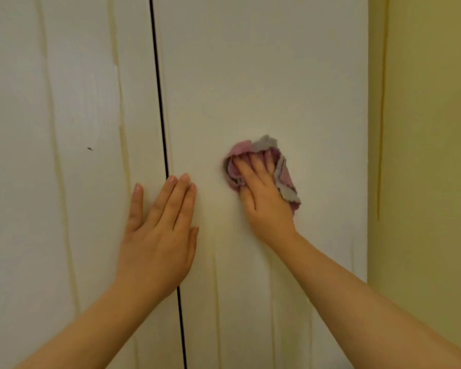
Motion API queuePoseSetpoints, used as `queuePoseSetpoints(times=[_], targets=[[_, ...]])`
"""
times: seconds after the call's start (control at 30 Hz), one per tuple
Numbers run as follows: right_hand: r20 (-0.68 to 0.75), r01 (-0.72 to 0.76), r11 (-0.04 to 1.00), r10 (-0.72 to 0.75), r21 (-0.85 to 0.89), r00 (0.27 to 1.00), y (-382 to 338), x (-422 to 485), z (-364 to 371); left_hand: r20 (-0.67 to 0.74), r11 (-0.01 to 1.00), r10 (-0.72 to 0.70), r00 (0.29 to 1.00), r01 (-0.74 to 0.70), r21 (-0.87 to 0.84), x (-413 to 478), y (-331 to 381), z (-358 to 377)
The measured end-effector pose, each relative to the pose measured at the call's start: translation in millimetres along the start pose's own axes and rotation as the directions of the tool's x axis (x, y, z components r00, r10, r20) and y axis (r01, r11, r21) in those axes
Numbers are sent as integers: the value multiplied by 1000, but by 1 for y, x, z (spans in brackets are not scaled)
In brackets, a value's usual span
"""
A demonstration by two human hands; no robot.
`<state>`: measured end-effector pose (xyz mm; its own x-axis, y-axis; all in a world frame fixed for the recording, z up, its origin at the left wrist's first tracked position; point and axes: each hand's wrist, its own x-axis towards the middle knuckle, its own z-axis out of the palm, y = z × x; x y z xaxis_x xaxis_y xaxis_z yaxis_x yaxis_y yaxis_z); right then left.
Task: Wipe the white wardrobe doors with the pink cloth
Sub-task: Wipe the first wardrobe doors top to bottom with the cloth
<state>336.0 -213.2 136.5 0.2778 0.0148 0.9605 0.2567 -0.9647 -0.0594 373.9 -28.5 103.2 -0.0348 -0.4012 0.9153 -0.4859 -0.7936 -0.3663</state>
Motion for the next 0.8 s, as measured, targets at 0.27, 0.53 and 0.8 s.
queuePoseSetpoints(times=[0.27,0.53,0.8], targets=[[130,345,929,-328,-136,936,-18,-76,33,-22,995,81,996,-80,61,-24,-20,-3],[34,92,995,-91,-26,995,-31,-30,28,-70,998,58,996,-57,8,-31,-20,-6],[344,-276,710,51,648,938,-39,-78,0,-187,796,-39,982,-83,-599,-25,23,-28]])
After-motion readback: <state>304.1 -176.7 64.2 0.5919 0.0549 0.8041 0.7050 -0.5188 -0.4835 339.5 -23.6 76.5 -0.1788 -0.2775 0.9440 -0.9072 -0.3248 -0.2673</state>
